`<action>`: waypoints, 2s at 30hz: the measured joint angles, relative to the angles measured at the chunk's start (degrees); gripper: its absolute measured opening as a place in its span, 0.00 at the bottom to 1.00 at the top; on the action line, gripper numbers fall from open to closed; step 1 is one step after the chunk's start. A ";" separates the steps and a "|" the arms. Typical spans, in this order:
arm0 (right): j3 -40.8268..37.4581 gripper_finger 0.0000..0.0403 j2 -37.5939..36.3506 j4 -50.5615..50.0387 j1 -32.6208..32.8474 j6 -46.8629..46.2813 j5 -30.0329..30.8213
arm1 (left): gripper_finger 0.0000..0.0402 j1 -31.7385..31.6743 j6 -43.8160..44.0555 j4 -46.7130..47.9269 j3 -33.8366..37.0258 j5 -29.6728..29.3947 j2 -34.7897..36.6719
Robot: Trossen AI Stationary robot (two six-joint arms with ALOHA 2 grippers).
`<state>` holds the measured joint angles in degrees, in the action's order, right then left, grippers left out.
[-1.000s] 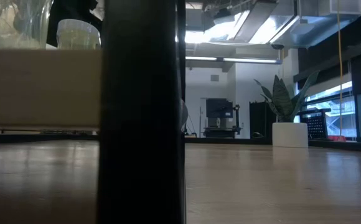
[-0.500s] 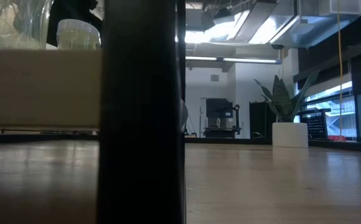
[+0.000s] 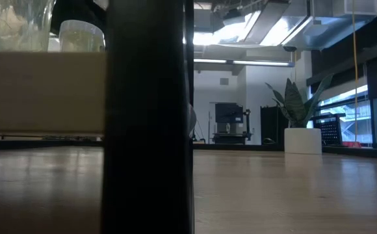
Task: Pick and place medicine bottles onto shelf by color
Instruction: Put the pink pill bottle on the shelf aligned with the other pink pill bottle
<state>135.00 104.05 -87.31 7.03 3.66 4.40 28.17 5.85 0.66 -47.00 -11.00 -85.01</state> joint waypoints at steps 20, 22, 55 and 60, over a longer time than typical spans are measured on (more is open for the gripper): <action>-0.31 0.62 -0.07 -2.78 7.35 -4.72 0.10 | 0.40 0.34 -0.26 11.15 0.00 -7.71 17.18; -0.81 0.62 -0.13 -2.51 9.93 -6.81 1.25 | 0.40 0.34 -0.26 11.90 0.00 -9.23 18.76; -39.82 0.62 -0.44 13.05 44.59 -63.58 0.20 | 0.40 0.34 -0.40 15.20 0.00 -9.46 22.84; -39.81 0.62 -0.44 13.69 45.02 -67.61 -1.86 | 0.40 0.34 -0.44 15.12 0.00 -9.12 22.84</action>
<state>95.19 103.61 -73.62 52.05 -63.95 2.55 28.51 5.41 15.78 -47.00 -20.12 -62.17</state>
